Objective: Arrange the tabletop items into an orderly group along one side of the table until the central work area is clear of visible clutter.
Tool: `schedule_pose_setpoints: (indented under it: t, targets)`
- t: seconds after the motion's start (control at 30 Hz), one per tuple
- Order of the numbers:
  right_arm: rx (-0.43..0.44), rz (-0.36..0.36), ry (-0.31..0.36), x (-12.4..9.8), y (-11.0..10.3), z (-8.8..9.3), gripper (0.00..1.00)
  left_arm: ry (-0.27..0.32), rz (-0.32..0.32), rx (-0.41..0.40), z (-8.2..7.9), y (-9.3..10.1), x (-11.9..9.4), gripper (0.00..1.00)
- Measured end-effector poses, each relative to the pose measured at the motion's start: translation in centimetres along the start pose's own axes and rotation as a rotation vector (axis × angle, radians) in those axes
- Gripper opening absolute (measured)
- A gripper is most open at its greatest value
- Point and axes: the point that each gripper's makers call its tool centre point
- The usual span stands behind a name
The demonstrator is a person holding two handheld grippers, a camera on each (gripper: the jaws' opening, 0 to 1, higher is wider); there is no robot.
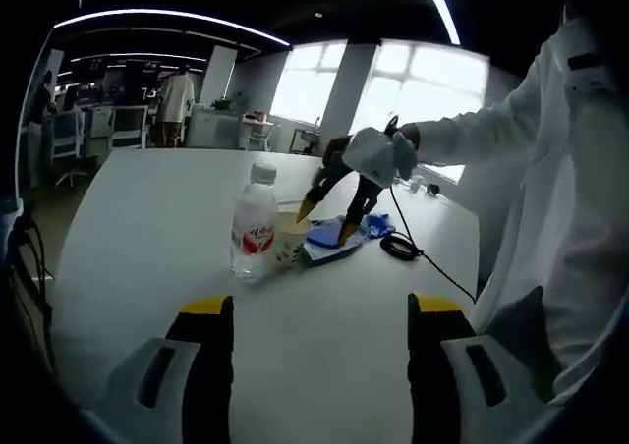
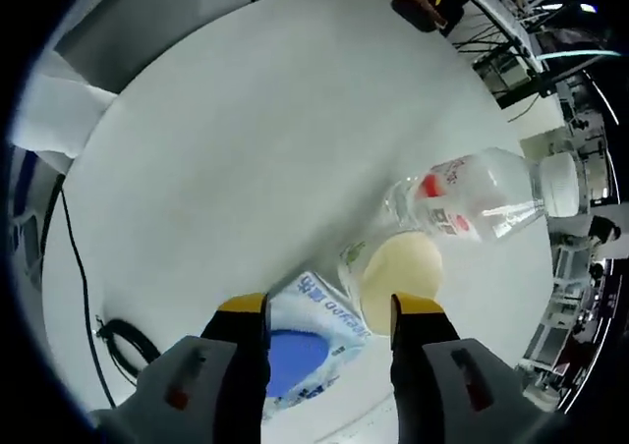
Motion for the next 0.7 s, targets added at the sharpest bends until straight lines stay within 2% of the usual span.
schedule_pose_setpoints:
  t: [0.27,0.53,0.7]
  targets:
    - [0.124,0.067,0.062,-1.1,-0.3,-0.5,0.58,-0.008,0.024,0.028,-1.0,0.6,0.9,0.74]
    - [0.292,0.160,0.142,-2.5,-0.7,-1.2,0.69,-0.013,0.051,0.054,-2.0,1.6,1.6,0.74]
    - [0.409,0.204,0.196,-3.3,-1.2,-1.5,0.71,-0.021,0.063,0.074,-2.5,2.0,2.0,0.75]
Point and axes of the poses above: the point that each gripper's makers call its tool centre point, and the gripper's own axes: x roughly forward along the fingers, y roughly to its right, z roughly out of its underside, and after that the axes turned 3 degrees about -x, right-handed
